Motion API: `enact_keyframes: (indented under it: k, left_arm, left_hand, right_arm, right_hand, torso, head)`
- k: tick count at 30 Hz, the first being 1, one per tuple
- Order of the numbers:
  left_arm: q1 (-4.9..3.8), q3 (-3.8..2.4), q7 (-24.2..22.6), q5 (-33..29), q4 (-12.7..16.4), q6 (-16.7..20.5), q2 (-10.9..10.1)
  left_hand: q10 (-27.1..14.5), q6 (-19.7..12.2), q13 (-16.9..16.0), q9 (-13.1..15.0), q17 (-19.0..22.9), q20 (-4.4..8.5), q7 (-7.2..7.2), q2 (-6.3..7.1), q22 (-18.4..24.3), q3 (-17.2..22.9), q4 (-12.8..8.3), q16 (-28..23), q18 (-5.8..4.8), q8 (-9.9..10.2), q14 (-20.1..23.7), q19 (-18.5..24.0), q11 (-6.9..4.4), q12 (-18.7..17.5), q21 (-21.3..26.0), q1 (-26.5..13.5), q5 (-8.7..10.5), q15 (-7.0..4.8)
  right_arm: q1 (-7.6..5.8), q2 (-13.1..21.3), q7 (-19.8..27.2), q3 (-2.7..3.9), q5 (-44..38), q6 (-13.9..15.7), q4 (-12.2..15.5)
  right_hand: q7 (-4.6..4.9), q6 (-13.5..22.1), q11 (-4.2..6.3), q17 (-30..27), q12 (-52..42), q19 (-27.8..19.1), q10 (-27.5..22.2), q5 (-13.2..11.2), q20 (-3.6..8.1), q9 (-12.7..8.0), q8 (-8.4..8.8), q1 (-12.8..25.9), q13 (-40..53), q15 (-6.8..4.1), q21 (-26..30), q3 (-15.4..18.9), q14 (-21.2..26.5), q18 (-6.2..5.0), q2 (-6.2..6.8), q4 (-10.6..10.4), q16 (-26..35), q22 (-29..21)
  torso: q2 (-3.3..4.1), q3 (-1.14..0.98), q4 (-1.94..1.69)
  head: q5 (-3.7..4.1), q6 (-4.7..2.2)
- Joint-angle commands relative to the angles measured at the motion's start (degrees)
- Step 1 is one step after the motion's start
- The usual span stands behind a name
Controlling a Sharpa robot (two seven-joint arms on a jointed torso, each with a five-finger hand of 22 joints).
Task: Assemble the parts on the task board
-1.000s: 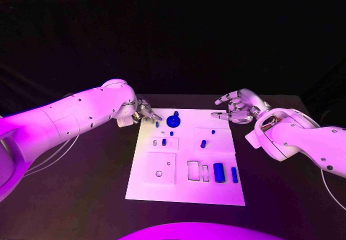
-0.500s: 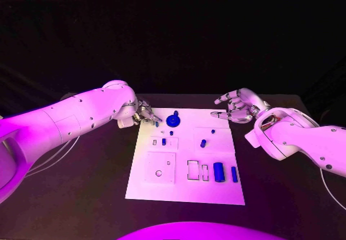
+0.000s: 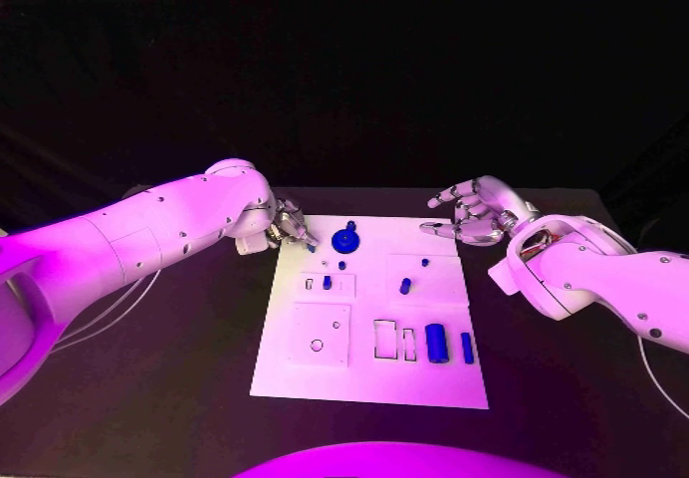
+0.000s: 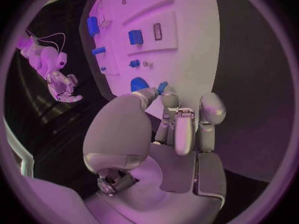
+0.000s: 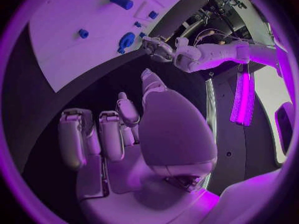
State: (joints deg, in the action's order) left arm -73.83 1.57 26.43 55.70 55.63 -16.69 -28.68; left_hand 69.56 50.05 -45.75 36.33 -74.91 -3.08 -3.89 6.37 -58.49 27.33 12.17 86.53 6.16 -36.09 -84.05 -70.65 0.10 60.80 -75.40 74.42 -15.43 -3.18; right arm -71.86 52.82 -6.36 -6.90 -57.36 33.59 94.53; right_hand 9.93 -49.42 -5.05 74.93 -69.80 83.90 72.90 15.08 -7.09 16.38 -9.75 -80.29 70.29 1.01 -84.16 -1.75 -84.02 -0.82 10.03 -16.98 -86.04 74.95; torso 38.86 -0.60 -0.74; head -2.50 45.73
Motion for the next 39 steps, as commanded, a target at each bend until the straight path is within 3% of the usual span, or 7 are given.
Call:
enact_keyframes:
  k: [1, 6, 17, 22, 30, 36, 39]
  left_arm:
    - [0.11, 0.04, -0.89, -1.60, 0.10, -0.24, 0.08]
    - [0.12, 0.04, -1.07, -2.52, 0.23, -0.20, -0.14]
    - [0.17, 0.03, -1.07, -4.62, 1.86, 0.48, -1.85]
    - [0.15, 0.02, -1.00, -6.36, 5.52, 1.65, -4.52]
    - [0.09, -0.04, -1.10, -6.59, 15.79, 3.17, -11.29]
    - [0.10, -0.02, -1.31, -4.53, 20.26, 3.92, -13.50]
    - [0.13, 0.08, -1.20, -3.03, 22.09, 4.38, -14.16]
  left_hand:
    - [0.19, -0.68, 0.36, 1.46, -7.86, 0.24, 0.05, -0.04, -0.14, 4.54, -2.25, 0.31, 0.32, -1.45, -3.74, 0.02, -0.48, -0.17, -0.26, 2.18, -0.28, -0.43]
    - [0.50, -1.30, 0.80, 2.72, -7.91, 0.05, -0.26, 1.19, -0.49, 10.14, -4.49, 0.35, 0.28, -2.81, -3.76, -0.03, -0.23, -0.33, -0.50, 0.79, -0.20, -0.22]
    - [1.23, -1.12, 0.20, 3.65, -8.42, 0.05, -0.28, 2.53, -1.08, 14.70, -7.14, 0.61, 0.22, -3.83, -3.94, -0.28, -0.32, 0.31, -0.92, -1.19, -0.71, -0.27]
    - [2.69, 0.05, -0.84, 3.89, -9.91, 0.28, -0.01, 3.98, -2.64, 18.22, -9.06, 1.27, -0.06, -4.18, -4.47, -1.33, -0.62, 1.17, -1.83, -3.11, -1.69, -0.53]
    - [4.11, 1.27, -1.83, 3.87, -10.77, 0.56, 0.35, 5.01, -4.41, 20.22, -10.38, 1.63, -0.41, -4.17, -4.75, -2.52, -0.97, 1.85, -2.80, -4.66, -3.41, -0.82]
    - [4.67, 1.77, -2.28, 3.84, -11.23, 0.66, 0.49, 5.28, -5.09, 20.86, -10.82, 1.83, -0.54, -4.13, -4.89, -2.96, -1.10, 2.15, -3.17, -5.18, -4.10, -0.91]
    - [4.80, 1.91, -2.37, 3.83, -11.33, 0.68, 0.52, 5.30, -5.33, 21.07, -10.92, 1.88, -0.59, -4.12, -4.92, -3.11, -1.14, 2.21, -3.30, -5.34, -4.27, -0.93]
  right_arm:
    - [0.05, -0.05, 0.51, 0.02, -0.23, -0.32, 0.00]
    - [0.07, -0.07, 0.52, 0.02, -0.23, -0.35, -0.04]
    - [0.16, 0.00, 0.53, 0.02, -0.22, -0.37, -0.10]
    - [0.19, 0.14, 0.52, 0.02, -0.22, -0.36, -0.08]
    - [0.26, 0.51, 0.45, 0.00, -0.20, -0.34, -0.12]
    - [0.47, 0.52, 0.45, -0.01, -0.17, -0.38, -0.17]
    - [0.61, 0.52, 0.45, -0.02, -0.14, -0.41, -0.19]
  right_hand:
    - [-0.03, -0.02, 0.03, 7.40, 0.31, 3.26, -0.34, -0.17, 0.49, -0.08, -0.21, 0.40, -0.05, -0.35, 0.19, 0.27, -3.73, -0.62, -0.21, 0.16, 0.37, 11.91]
    - [-0.04, -0.03, 0.04, 7.47, 0.24, 3.27, -0.30, -0.11, 0.50, -0.09, -0.26, 0.38, -0.03, -0.36, 0.18, 0.21, -3.76, -0.62, -0.33, 0.15, 0.34, 11.92]
    - [-0.04, -0.04, 0.04, 7.47, 0.15, 3.28, -0.22, -0.05, 0.50, -0.09, -0.28, 0.40, 0.05, -0.37, 0.17, 0.19, -3.76, -0.61, -0.37, 0.15, 0.36, 11.93]
    - [-0.04, -0.04, 0.04, 7.47, 0.15, 3.28, -0.22, -0.05, 0.50, -0.09, -0.28, 0.40, 0.05, -0.37, 0.17, 0.19, -3.76, -0.61, -0.37, 0.15, 0.36, 11.93]
    - [-0.05, -0.06, 0.05, 7.46, 0.15, 3.30, -0.23, 0.03, 0.51, -0.09, -0.32, 0.47, 0.01, -0.37, 0.15, 0.20, -3.76, -0.61, -0.40, 0.13, 0.37, 11.94]
    - [-0.05, -0.06, 0.05, 7.46, 0.15, 3.30, -0.23, 0.03, 0.51, -0.09, -0.32, 0.47, 0.01, -0.37, 0.15, 0.20, -3.76, -0.61, -0.40, 0.13, 0.37, 11.94]
    - [-0.05, -0.06, 0.05, 7.46, 0.15, 3.30, -0.23, 0.03, 0.51, -0.09, -0.32, 0.47, 0.01, -0.37, 0.15, 0.20, -3.76, -0.61, -0.40, 0.13, 0.37, 11.94]
  torso:
    - [-0.01, 0.00, -0.01]
    - [-0.05, 0.01, -0.06]
    - [-0.13, 0.01, -0.09]
    - [-0.16, 0.02, -0.11]
    - [-0.25, 0.01, -0.26]
    - [-0.35, 0.05, -0.55]
    - [-0.22, 0.00, -0.31]
  head:
    - [0.03, 0.09]
    - [-0.02, 0.11]
    - [-0.20, -0.03]
    - [-0.35, -0.04]
    - [-0.61, 0.13]
    - [-0.70, 0.39]
    - [-1.04, 0.39]
